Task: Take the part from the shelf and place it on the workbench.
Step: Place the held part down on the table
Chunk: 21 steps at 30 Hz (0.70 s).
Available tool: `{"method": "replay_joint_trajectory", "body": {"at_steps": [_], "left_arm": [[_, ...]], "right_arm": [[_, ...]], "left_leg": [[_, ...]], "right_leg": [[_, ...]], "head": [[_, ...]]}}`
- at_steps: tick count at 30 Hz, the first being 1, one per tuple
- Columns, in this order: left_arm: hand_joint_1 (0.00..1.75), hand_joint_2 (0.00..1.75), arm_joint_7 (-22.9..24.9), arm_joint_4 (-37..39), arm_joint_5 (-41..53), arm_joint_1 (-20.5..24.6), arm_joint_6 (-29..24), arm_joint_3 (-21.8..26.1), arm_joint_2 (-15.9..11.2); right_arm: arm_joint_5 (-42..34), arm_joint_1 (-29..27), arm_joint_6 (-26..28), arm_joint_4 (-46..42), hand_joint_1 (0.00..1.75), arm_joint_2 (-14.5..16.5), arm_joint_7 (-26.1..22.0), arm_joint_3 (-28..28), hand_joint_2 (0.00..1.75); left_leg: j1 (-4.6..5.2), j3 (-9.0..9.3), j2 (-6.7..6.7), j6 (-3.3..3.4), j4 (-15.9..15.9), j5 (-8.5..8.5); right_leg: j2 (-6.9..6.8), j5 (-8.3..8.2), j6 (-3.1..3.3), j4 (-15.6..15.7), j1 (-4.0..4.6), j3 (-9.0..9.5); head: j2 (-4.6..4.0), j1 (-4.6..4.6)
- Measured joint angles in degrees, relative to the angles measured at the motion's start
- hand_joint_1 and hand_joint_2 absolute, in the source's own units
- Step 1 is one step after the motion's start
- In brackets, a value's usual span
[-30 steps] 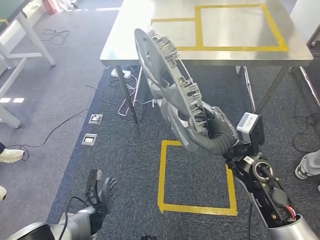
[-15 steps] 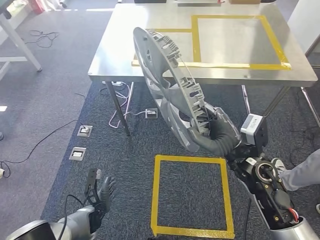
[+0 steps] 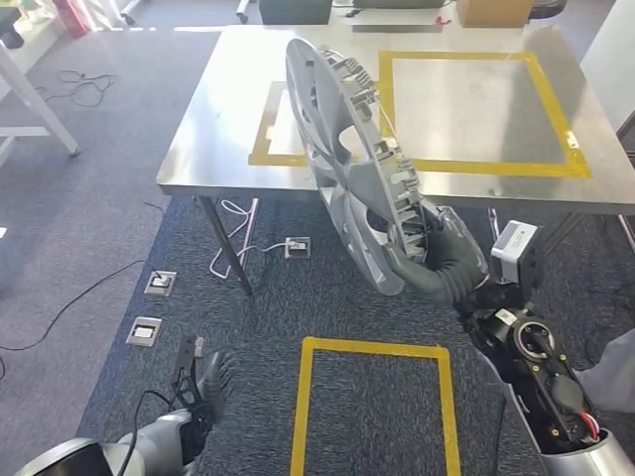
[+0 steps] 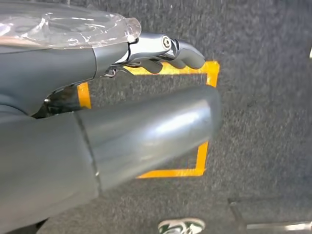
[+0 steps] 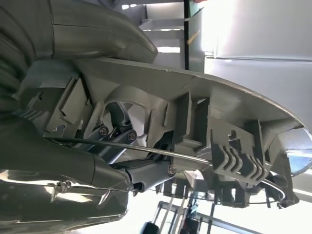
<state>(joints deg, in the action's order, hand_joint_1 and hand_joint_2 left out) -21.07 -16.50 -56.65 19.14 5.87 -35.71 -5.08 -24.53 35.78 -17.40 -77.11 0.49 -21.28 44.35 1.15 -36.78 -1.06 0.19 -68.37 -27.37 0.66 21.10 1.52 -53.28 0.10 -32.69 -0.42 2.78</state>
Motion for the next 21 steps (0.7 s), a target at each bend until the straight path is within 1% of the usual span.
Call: {"method": "replay_joint_trajectory", "body": {"at_steps": [1,2,3,4,5,6,7,8,9,11,12,13,14,15,16,17,18,19,20,21], "left_arm": [[0.0,0.0,0.0,0.0,-0.01,-0.08,-0.01,0.0,0.0],[0.0,0.0,0.0,0.0,-0.01,-0.16,-0.02,0.0,-0.01],[0.0,0.0,0.0,0.0,0.02,-0.2,-0.04,0.0,-0.01],[0.0,0.0,0.0,0.0,0.08,-0.18,-0.07,0.0,-0.01],[0.0,0.0,0.0,0.0,0.16,-0.17,-0.1,0.0,-0.02],[0.0,0.0,0.0,0.01,0.27,-0.18,-0.15,-0.01,0.02],[0.0,0.0,0.03,0.01,0.39,-0.18,-0.18,-0.02,0.03],[0.0,0.0,0.1,0.02,0.48,-0.22,-0.2,-0.03,0.05],[0.0,0.0,0.21,0.02,0.59,-0.24,-0.21,-0.04,0.11],[0.0,0.0,0.44,0.02,0.79,-0.07,-0.21,-0.04,0.2],[0.0,0.0,0.5,0.02,0.9,0.1,-0.2,-0.04,0.29],[0.0,0.0,0.56,0.02,0.98,0.27,-0.2,-0.04,0.35],[0.0,0.0,0.62,0.02,1.04,0.37,-0.2,-0.05,0.39],[0.0,0.0,0.69,0.02,1.08,0.4,-0.2,-0.05,0.44],[0.0,0.0,0.76,0.02,1.13,0.41,-0.21,-0.06,0.46],[0.0,0.0,0.81,0.02,1.17,0.39,-0.21,-0.07,0.51],[0.0,0.0,0.84,0.02,1.22,0.39,-0.21,-0.07,0.58],[0.0,0.0,0.85,0.02,1.29,0.39,-0.21,-0.08,0.69],[0.0,0.0,0.85,0.02,1.35,0.4,-0.21,-0.09,0.8],[0.0,0.0,0.85,0.02,1.42,0.43,-0.21,-0.11,0.94]], "right_arm": [[-0.01,-0.02,-0.01,-0.04,1.75,-0.01,-0.01,-0.02,1.75],[0.0,-0.05,-0.02,-0.05,1.75,-0.01,0.01,-0.02,1.75],[0.01,-0.09,-0.02,-0.05,1.75,-0.01,0.02,-0.02,1.75],[0.02,-0.12,-0.01,-0.06,1.75,-0.01,0.03,-0.03,1.75],[0.04,-0.13,0.01,-0.07,1.75,-0.01,0.02,-0.05,1.75],[0.1,-0.13,0.1,-0.08,1.75,-0.02,0.01,-0.09,1.75],[0.22,-0.13,0.21,-0.15,1.75,-0.03,0.0,-0.15,1.75],[0.41,-0.15,0.35,-0.33,1.75,-0.05,0.01,-0.25,1.75],[0.67,-0.2,0.56,-0.59,1.75,-0.07,0.05,-0.37,1.75],[1.34,-0.45,1.18,-1.3,1.75,-0.14,0.22,-0.66,1.75],[1.68,-0.61,1.66,-1.74,1.75,-0.2,0.31,-0.86,1.75],[2.04,-0.79,2.18,-2.23,1.75,-0.26,0.39,-1.12,1.75],[2.43,-0.96,2.78,-2.74,1.75,-0.34,0.44,-1.42,1.75],[2.98,-1.13,3.54,-3.24,1.75,-0.49,0.49,-1.72,1.75],[3.7,-1.33,4.51,-3.67,1.75,-0.65,0.54,-2.02,1.75],[4.54,-1.58,5.68,-4.05,1.75,-0.87,0.6,-2.3,1.75],[5.5,-1.82,7.02,-4.43,1.75,-1.11,0.68,-2.61,1.75],[6.39,-2.02,8.31,-4.81,1.75,-1.34,0.8,-2.96,1.75],[7.08,-2.12,9.43,-5.21,1.75,-1.56,0.91,-3.34,1.75],[7.7,-2.11,10.37,-5.65,1.75,-1.75,1.01,-3.77,1.75]], "left_leg": [[-0.4,-2.38,0.18,-0.37,-2.6,-2.11],[-0.79,-4.2,0.34,-0.7,-3.76,-4.27],[-1.18,-5.3,0.48,-1.01,-3.28,-5.61],[-1.56,-5.57,0.6,-1.37,-1.08,-5.23],[-1.89,-5.17,0.72,-1.69,2.43,-2.78],[-2.18,-4.53,0.85,-1.97,6.63,1.39],[-2.36,-4.02,1.08,-2.07,10.48,5.44],[-2.4,-3.77,1.22,-1.98,12.97,8.82],[-2.37,-3.76,1.33,-1.75,14.1,10.64],[-2.29,-3.72,1.3,-1.03,13.88,10.97],[-2.27,-3.52,1.29,-0.64,13.79,10.62],[-2.21,-3.25,1.26,-0.21,13.84,10.33],[-2.1,-2.91,1.25,0.23,13.9,10.02],[-1.89,-2.58,1.23,0.62,13.89,9.67],[-1.68,-2.27,1.22,0.93,13.89,9.36],[-1.47,-1.98,1.16,1.13,13.88,9.08],[-1.27,-1.67,1.05,1.25,13.88,8.82],[-1.09,-1.35,0.89,1.33,13.88,8.59],[-0.9,-1.01,0.74,1.36,13.88,8.38],[-0.77,-0.75,0.62,1.37,13.89,8.21]], "right_leg": [[0.0,0.58,-0.04,0.01,-0.13,0.66],[0.05,1.23,-0.16,0.0,-0.27,1.4],[0.12,1.98,-0.32,-0.03,-0.44,2.22],[0.18,2.77,-0.55,-0.08,-0.62,3.11],[0.22,3.61,-0.86,-0.14,-0.79,4.0],[0.23,4.44,-1.2,-0.28,-0.87,4.72],[0.31,5.31,-1.58,-0.59,-0.85,5.21],[0.39,6.18,-2.01,-0.9,-0.77,5.46],[0.45,6.94,-2.41,-1.08,-0.67,5.46],[0.37,8.23,-3.09,-1.14,-0.73,5.59],[0.21,9.03,-3.32,-1.74,-0.85,5.46],[0.05,10.35,-3.48,-3.68,-0.96,4.8],[-0.07,12.16,-3.59,-6.99,-1.01,3.38],[-0.16,14.17,-3.63,-11.42,-0.95,1.18],[-0.18,15.84,-3.63,-15.9,-0.86,-1.29],[-0.18,16.55,-3.56,-19.08,-0.74,-3.34],[-0.18,16.04,-3.38,-20.21,-0.62,-4.54],[-0.17,14.25,-3.05,-18.72,-0.43,-4.56],[-0.17,11.64,-2.58,-15.22,-0.21,-3.59],[-0.17,8.84,-1.99,-10.74,0.08,-2.11]], "head": [[0.0,0.09],[0.0,0.19],[0.0,0.3],[0.0,0.44],[0.0,0.57],[0.0,0.69],[0.0,0.83],[0.0,0.86],[0.0,0.87],[0.0,0.63],[0.0,0.51],[0.0,0.37],[0.0,0.27],[0.0,0.21],[0.0,0.19],[0.0,0.17],[0.0,0.15],[0.0,0.12],[0.0,0.09],[0.0,0.06]]}}
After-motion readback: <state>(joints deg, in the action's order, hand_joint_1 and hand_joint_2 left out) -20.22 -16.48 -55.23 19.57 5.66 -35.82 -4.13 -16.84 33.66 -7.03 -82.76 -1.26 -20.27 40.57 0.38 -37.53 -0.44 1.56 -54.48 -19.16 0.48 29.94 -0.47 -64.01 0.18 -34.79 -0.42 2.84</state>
